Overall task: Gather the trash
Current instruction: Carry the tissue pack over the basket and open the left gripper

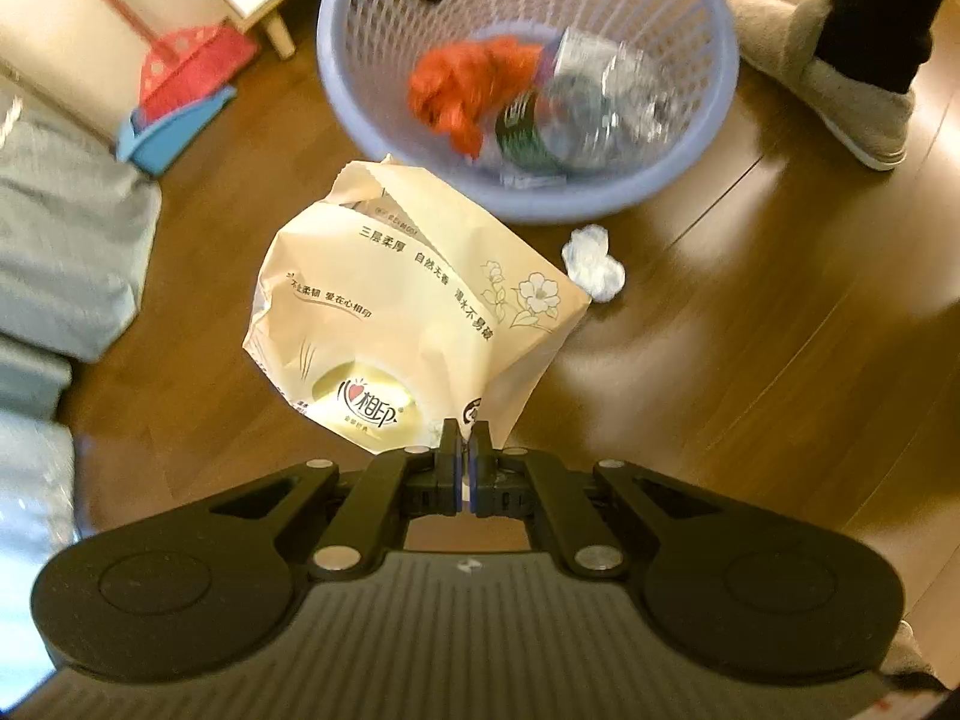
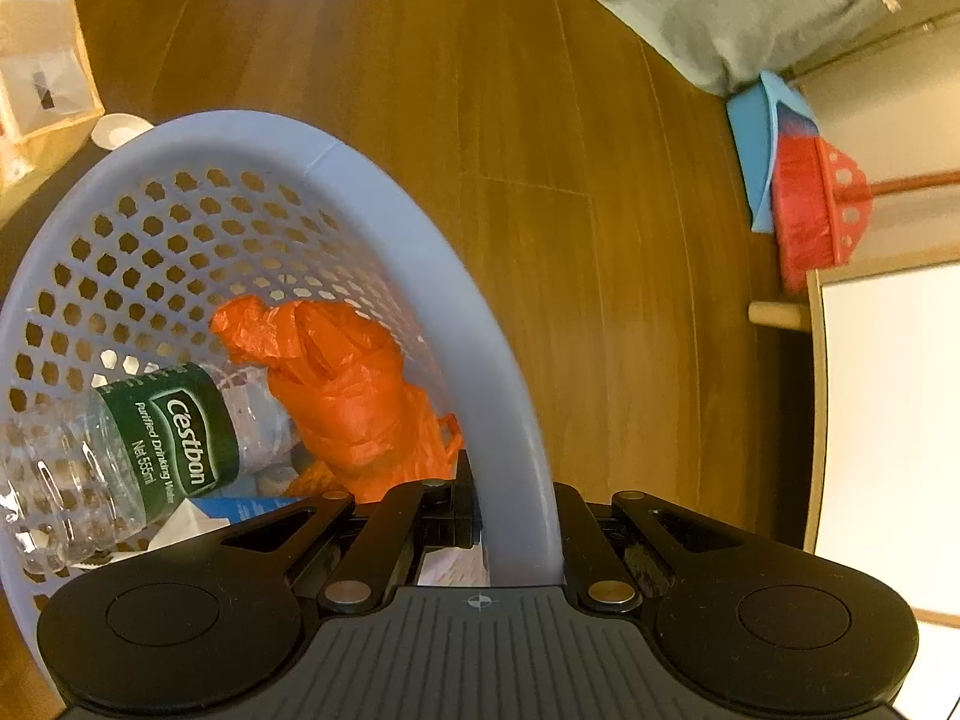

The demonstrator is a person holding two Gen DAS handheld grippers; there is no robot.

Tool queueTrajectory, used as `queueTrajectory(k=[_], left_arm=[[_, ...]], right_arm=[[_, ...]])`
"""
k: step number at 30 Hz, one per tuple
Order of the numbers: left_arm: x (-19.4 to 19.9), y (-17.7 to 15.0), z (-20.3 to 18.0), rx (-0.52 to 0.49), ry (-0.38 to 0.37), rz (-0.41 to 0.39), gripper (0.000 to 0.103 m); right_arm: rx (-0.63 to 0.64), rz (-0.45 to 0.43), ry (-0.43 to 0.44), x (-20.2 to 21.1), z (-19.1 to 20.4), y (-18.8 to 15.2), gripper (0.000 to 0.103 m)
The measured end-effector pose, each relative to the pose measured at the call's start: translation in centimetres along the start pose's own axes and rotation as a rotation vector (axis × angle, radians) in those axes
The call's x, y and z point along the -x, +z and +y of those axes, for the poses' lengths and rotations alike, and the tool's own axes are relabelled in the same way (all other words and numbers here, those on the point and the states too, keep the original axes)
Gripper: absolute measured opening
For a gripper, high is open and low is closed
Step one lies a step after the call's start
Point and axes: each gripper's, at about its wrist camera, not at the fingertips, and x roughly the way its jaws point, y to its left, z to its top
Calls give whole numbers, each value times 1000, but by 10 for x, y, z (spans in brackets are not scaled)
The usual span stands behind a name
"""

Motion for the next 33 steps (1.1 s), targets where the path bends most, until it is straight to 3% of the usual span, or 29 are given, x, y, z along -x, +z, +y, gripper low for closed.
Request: queueTrajectory(k=[6, 21, 33], left_arm=[[11, 23, -5, -33, -14, -43, 0], [10, 42, -16, -151, 3, -92, 0], [-8, 71, -26, -219, -1, -157, 0]], right_arm=[[29, -9, -10, 2, 7, 3, 0], [29, -9, -8, 1, 5, 5, 0], [25, -8, -6, 1, 4, 6, 0]])
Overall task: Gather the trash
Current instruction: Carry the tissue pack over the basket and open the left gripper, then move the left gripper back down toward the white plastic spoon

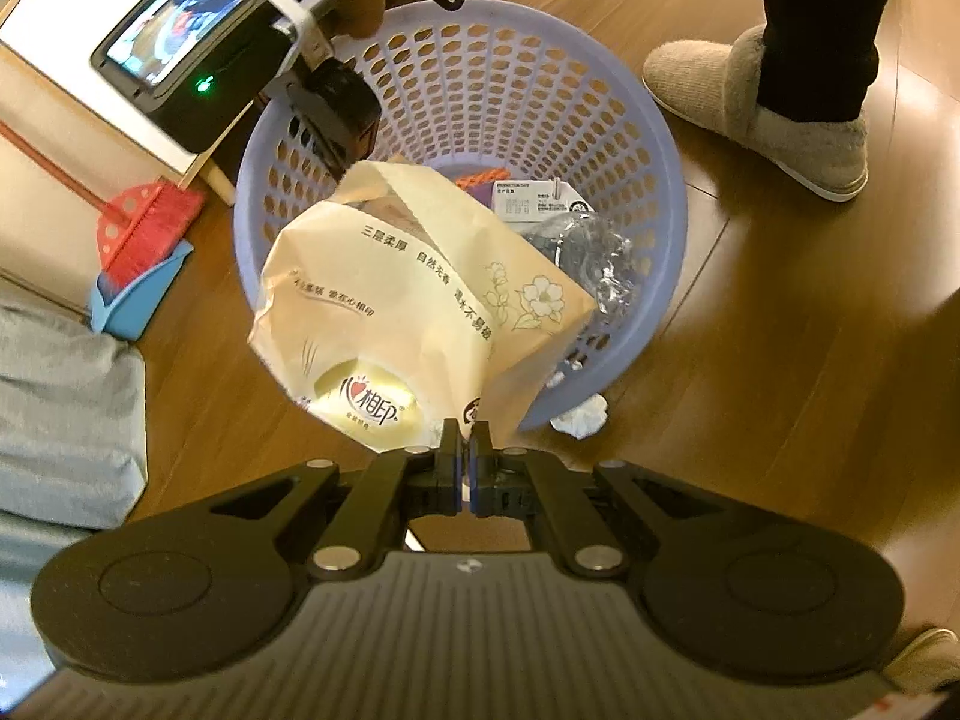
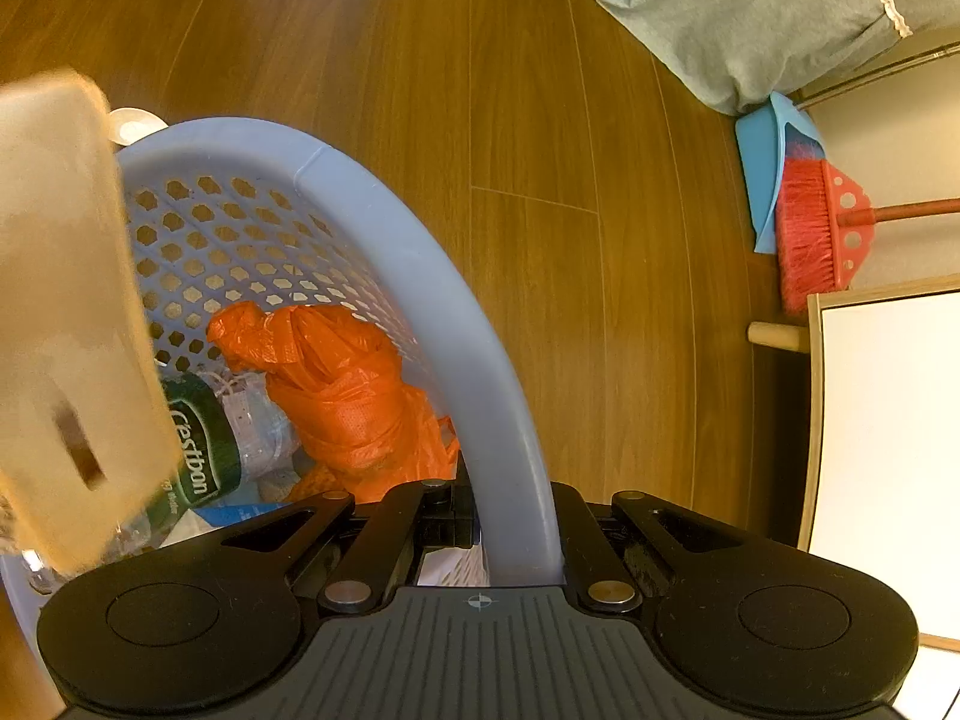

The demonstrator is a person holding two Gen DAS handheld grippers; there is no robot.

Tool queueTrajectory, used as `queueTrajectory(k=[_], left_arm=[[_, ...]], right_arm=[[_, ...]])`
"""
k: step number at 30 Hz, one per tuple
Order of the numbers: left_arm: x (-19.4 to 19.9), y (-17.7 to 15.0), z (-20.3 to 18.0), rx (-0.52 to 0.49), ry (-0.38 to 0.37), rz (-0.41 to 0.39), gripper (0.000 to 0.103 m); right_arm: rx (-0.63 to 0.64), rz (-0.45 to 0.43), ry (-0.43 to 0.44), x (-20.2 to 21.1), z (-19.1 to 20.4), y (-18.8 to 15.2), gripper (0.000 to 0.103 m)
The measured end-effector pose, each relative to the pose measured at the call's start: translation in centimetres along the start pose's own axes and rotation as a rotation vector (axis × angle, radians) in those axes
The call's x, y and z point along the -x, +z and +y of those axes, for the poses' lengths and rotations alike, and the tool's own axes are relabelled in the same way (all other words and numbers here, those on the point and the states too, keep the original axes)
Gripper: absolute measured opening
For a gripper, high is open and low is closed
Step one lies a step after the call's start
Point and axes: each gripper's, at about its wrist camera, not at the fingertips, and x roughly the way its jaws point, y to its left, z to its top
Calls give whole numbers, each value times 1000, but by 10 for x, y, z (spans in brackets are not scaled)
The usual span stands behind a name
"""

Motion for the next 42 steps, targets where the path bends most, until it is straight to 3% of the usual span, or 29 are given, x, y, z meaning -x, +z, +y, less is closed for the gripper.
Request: queueTrajectory(k=[12, 16, 42], left_arm=[[-24, 10, 3, -21, -7, -9, 0], [-29, 16, 5, 13, 10, -31, 21], [0, -5, 27, 157, 56, -67, 32]], right_arm=[[-7, 6, 2, -2, -1, 1, 0], [-7, 6, 1, -1, -1, 1, 0], [-27, 11, 10, -4, -7, 1, 0]])
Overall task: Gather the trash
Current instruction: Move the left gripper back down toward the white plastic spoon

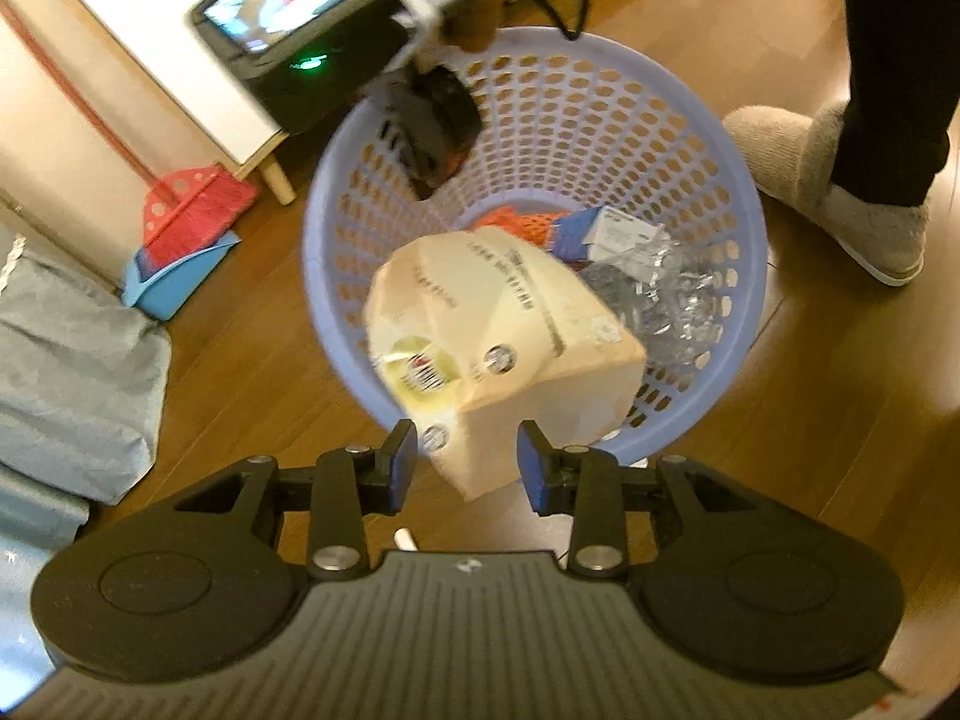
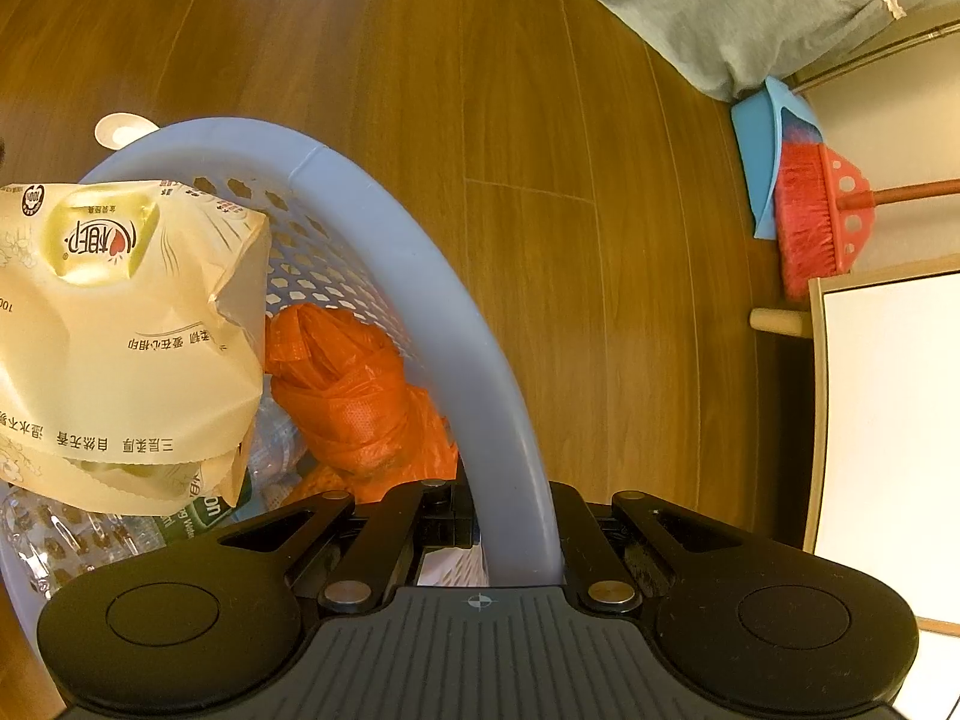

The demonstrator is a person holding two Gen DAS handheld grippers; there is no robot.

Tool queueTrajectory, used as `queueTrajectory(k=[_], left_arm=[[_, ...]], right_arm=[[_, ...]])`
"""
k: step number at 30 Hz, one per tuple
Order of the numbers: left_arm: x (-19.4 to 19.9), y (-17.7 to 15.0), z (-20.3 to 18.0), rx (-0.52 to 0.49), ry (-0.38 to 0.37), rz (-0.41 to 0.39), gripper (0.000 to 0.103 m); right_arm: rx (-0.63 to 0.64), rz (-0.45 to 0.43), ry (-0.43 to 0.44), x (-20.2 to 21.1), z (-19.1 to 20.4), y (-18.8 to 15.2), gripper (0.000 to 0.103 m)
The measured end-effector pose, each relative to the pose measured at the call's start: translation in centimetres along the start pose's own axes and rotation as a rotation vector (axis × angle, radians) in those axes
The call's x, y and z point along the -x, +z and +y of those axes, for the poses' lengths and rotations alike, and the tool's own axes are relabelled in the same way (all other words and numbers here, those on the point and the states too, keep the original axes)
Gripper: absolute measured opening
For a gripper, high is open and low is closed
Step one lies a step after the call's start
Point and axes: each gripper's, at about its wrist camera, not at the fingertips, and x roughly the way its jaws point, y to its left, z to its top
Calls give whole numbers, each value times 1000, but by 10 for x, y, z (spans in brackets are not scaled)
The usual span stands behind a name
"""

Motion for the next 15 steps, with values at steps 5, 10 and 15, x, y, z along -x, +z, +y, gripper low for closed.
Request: queueTrajectory(k=[5, 10, 15], left_arm=[[6, -35, 16, 72, 37, 56, 38], [-6, -85, 27, 176, 66, 156, 39], [-25, -125, 31, 276, 67, 215, 39]], right_arm=[[-22, 4, 3, -1, -2, -1, 0], [-31, 11, 3, -2, -3, -1, 0], [-30, 12, 3, -3, -3, 1, 0]])
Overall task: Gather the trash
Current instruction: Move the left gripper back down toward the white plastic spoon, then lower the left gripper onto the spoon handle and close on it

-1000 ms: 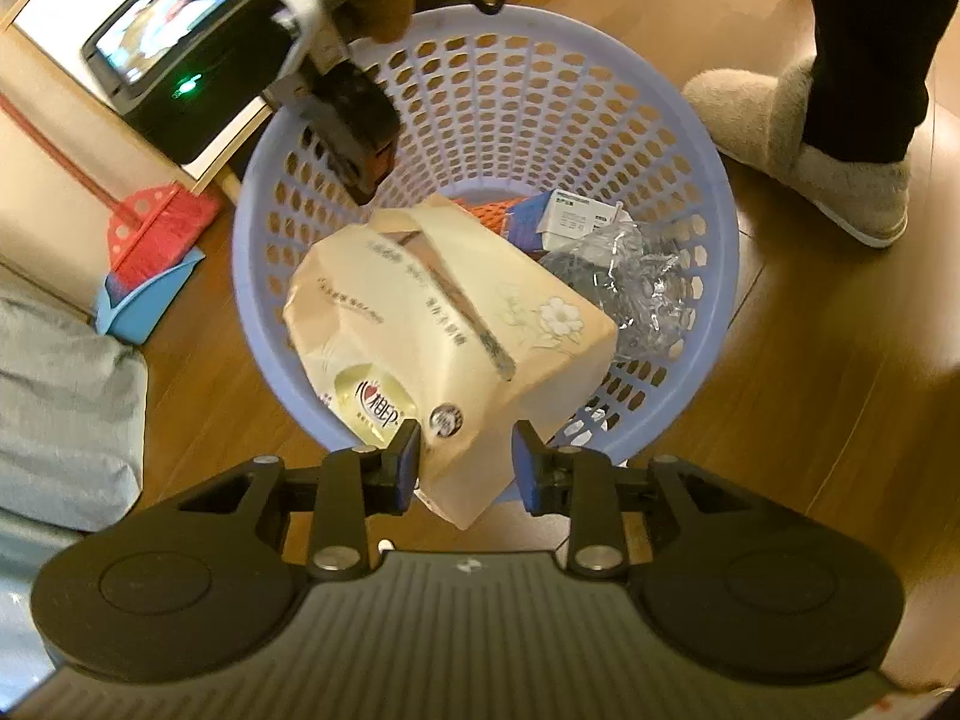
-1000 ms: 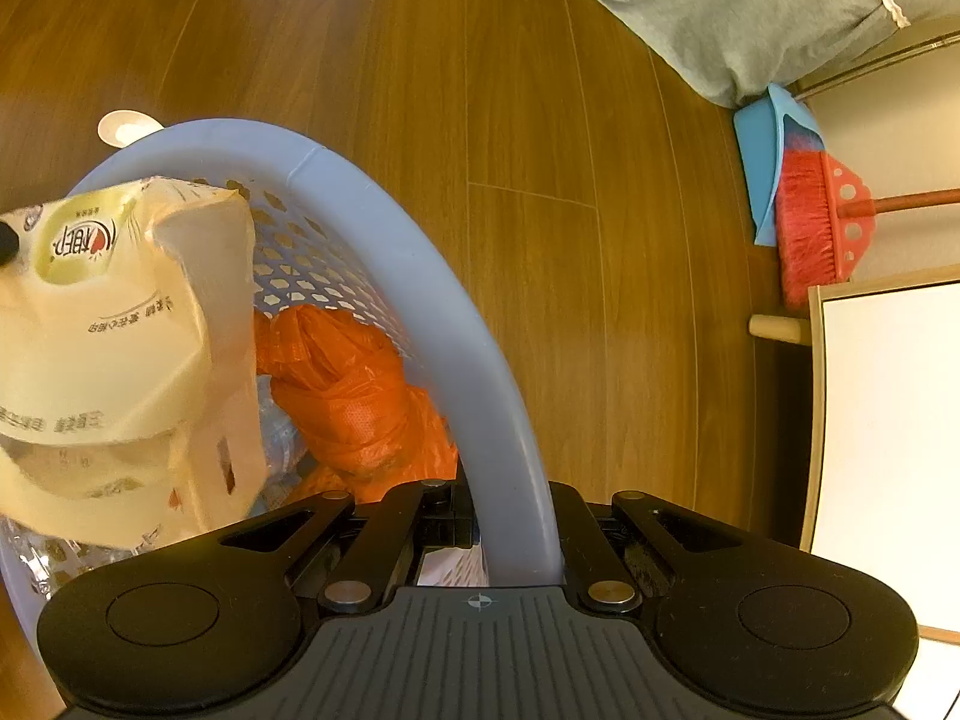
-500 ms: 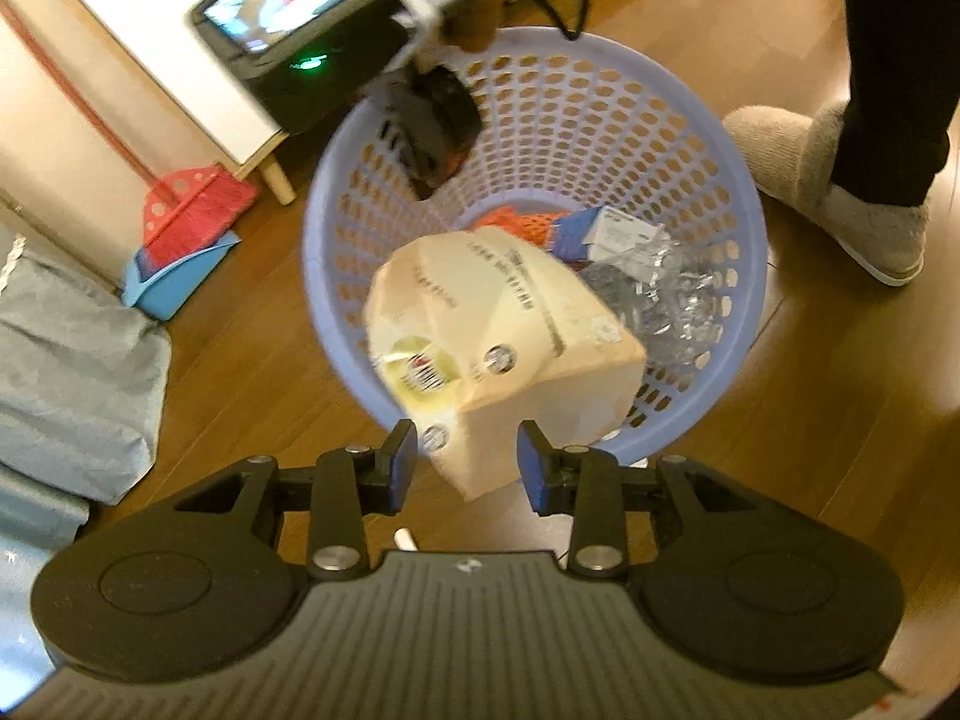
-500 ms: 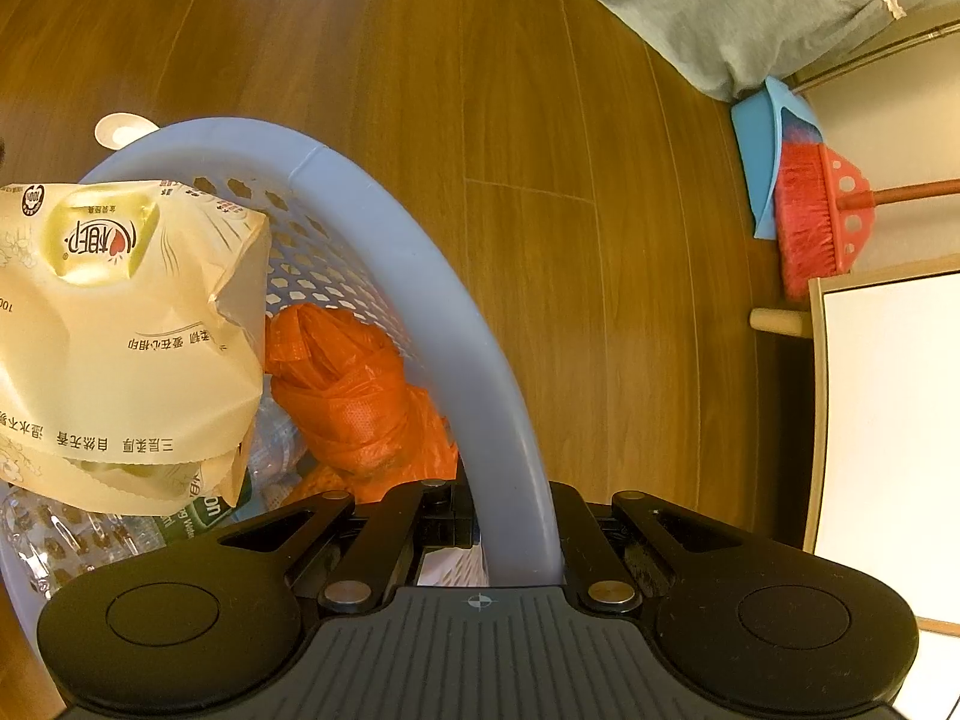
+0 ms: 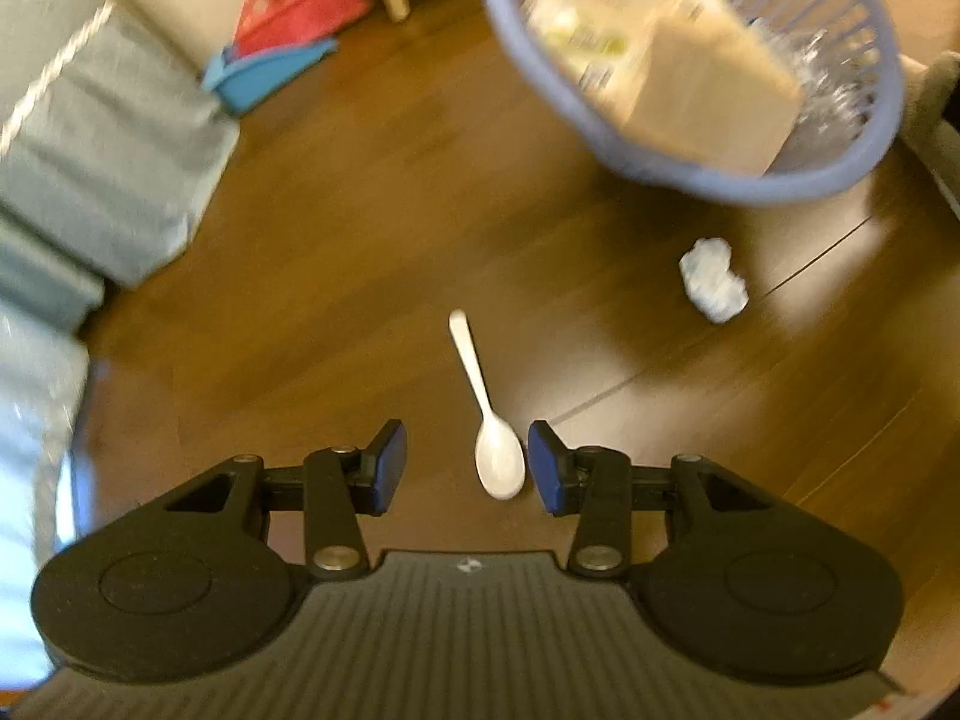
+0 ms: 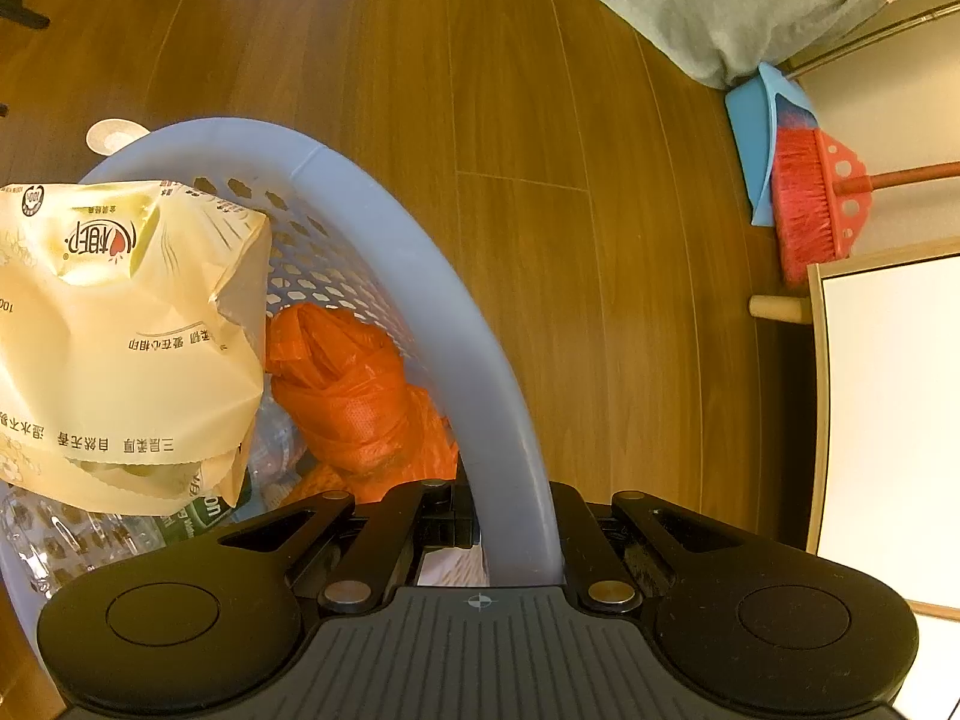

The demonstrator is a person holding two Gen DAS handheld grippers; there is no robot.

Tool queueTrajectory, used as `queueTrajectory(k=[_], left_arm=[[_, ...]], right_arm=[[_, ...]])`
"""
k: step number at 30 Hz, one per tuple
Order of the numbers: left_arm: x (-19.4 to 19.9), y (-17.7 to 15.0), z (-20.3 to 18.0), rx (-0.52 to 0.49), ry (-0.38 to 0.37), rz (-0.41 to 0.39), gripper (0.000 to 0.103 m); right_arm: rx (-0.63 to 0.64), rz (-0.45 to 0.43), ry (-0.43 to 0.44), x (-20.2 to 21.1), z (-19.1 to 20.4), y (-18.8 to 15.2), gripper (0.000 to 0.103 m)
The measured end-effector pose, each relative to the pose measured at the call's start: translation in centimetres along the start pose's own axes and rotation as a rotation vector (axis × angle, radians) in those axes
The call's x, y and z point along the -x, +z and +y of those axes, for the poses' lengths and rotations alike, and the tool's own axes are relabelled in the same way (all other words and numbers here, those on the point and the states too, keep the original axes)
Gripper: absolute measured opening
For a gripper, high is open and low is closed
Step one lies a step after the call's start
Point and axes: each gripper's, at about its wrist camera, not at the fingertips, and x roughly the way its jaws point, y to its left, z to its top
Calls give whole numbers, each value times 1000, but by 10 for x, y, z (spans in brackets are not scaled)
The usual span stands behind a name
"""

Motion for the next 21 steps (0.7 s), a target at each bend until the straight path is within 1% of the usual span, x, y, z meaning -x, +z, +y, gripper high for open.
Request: queueTrajectory(k=[2, 5, 7, 10, 16, 21], left_arm=[[-13, -10, 3, 50, -6, 9, 40], [-31, -20, 3, 104, -19, 23, 46], [-40, -24, 0, 111, -28, 26, 48], [-49, -28, -6, 93, -27, 24, 51], [-68, -31, -7, 113, -38, 39, 51], [-73, -33, -3, 130, -34, 43, 52]], right_arm=[[-7, 3, 3, -1, -2, -1, 0], [-24, 13, 8, -3, -5, -2, 0], [-43, 22, 11, -4, -8, -3, 0], [-58, 25, 19, -5, -12, -5, 0], [-71, 30, 25, -5, -15, -4, 0], [-79, 34, 27, -7, -17, -3, 0]])
